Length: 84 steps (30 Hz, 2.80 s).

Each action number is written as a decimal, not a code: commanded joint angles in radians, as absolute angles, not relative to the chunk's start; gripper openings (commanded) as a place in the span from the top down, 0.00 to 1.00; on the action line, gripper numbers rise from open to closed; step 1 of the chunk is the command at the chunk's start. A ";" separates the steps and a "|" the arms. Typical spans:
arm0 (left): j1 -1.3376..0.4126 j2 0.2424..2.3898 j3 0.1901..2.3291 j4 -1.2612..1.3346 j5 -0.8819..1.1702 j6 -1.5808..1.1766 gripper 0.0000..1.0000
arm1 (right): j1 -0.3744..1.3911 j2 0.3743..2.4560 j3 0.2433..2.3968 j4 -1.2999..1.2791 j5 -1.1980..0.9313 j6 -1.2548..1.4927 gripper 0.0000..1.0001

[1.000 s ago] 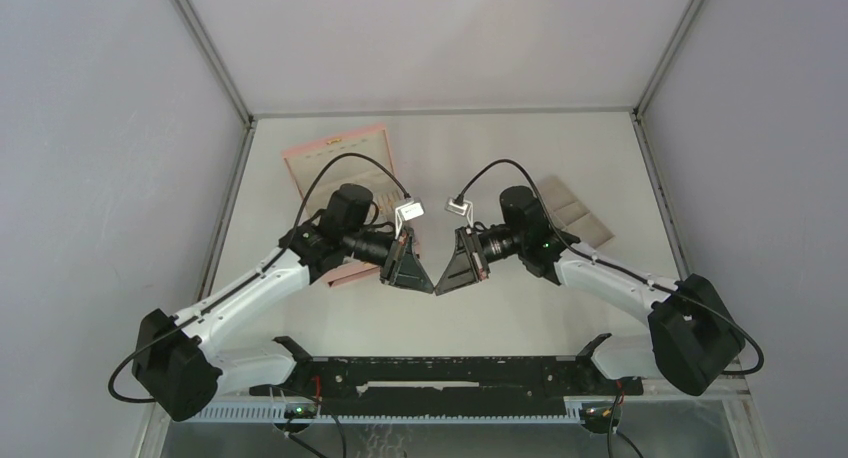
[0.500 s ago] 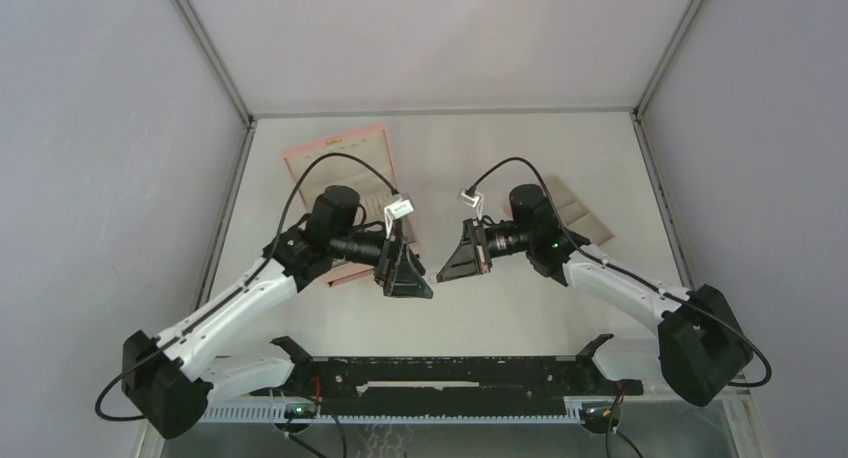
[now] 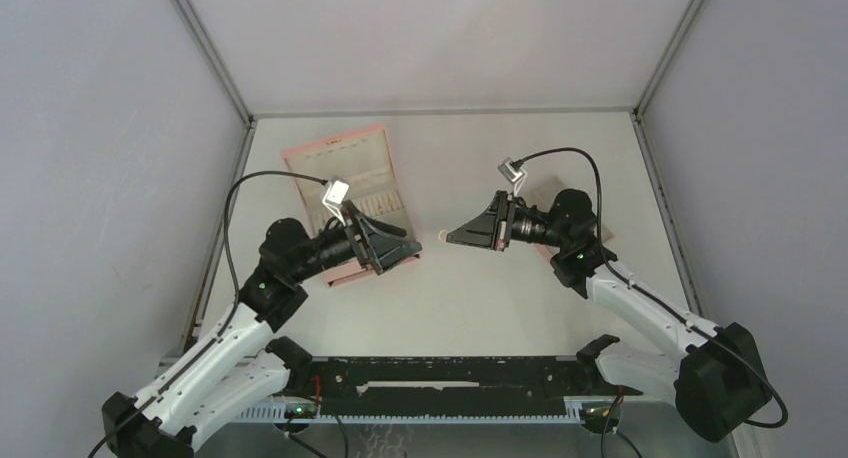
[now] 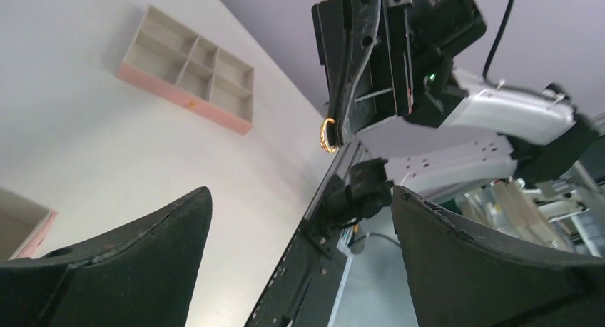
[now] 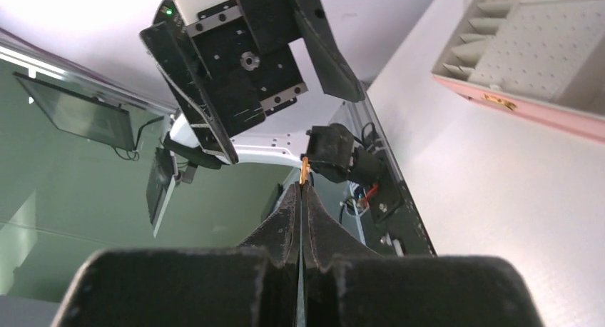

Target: Organize the mixed jewelry

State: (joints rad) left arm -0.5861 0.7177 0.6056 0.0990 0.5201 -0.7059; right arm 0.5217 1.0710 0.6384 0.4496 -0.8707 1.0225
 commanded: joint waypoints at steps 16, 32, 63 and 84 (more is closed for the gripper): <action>-0.594 0.907 0.571 0.643 0.626 -1.068 0.34 | 0.561 1.140 0.621 0.839 -0.862 1.227 1.00; -0.641 0.954 0.587 0.664 0.633 -1.089 0.68 | 0.572 1.160 0.620 0.826 -0.866 1.208 1.00; -0.433 1.125 1.146 -0.851 -0.169 -0.492 1.00 | 0.465 1.031 0.764 -0.081 -0.618 0.730 0.50; -0.352 1.517 1.253 -0.727 -0.322 -0.477 1.00 | 0.465 1.039 0.764 -0.151 -0.618 0.678 0.54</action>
State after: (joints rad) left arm -0.3618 1.4937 1.2087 -0.7723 -0.2798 -0.4957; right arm 0.4709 1.0340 0.7277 -0.1833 -0.6106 0.6968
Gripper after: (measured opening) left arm 0.012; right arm 0.471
